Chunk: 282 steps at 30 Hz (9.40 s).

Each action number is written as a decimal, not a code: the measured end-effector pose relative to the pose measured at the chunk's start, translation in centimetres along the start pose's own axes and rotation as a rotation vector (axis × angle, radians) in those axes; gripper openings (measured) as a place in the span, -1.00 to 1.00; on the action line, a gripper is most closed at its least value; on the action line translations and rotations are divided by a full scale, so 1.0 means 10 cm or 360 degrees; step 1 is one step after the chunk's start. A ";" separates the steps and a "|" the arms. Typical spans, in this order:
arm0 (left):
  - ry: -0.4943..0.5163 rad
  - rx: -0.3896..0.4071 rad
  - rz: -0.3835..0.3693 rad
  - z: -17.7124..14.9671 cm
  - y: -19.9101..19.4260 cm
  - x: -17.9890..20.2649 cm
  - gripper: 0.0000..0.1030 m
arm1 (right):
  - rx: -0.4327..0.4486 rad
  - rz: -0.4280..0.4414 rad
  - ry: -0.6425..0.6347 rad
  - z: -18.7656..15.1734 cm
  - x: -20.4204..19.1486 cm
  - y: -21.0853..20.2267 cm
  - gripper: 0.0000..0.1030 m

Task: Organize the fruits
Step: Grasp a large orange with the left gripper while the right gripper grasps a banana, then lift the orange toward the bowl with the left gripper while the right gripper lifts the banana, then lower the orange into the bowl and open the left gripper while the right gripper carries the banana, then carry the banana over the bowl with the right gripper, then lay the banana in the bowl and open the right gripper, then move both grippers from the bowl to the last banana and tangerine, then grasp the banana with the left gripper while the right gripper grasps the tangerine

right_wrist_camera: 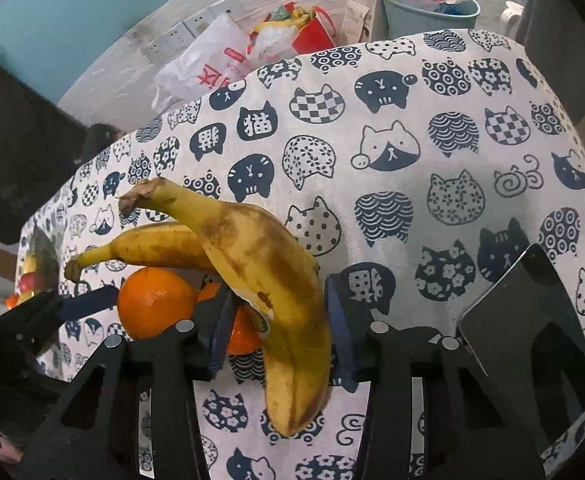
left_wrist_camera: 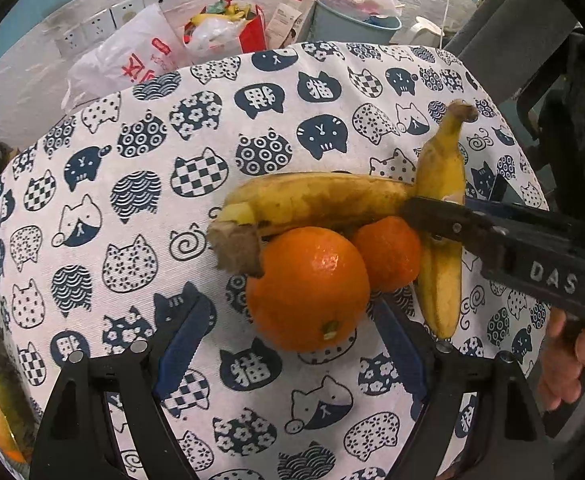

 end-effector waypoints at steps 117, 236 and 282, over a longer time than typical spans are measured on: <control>-0.0689 0.0486 0.0306 -0.68 -1.56 -2.28 0.32 | 0.0365 0.0069 -0.0580 0.02 -2.18 -0.75 -0.32; -0.0162 0.0260 0.0354 -0.48 -1.17 -1.04 0.56 | 0.0071 -0.0352 -0.0383 -0.08 -0.84 -0.62 0.38; 0.0284 0.0056 0.0135 0.36 0.06 0.08 0.66 | -0.0073 -0.0409 -0.0139 -0.17 0.26 -0.17 -0.10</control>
Point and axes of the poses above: each gripper's, at about its wrist camera, not at the fingertips, and y roughly the way its jaws point, x to its right, z to its top, the point moved 8 cm from there along y, roughly the way its jaws point, and after that the axes turned 9 degrees about -z, right-handed, at the moved point
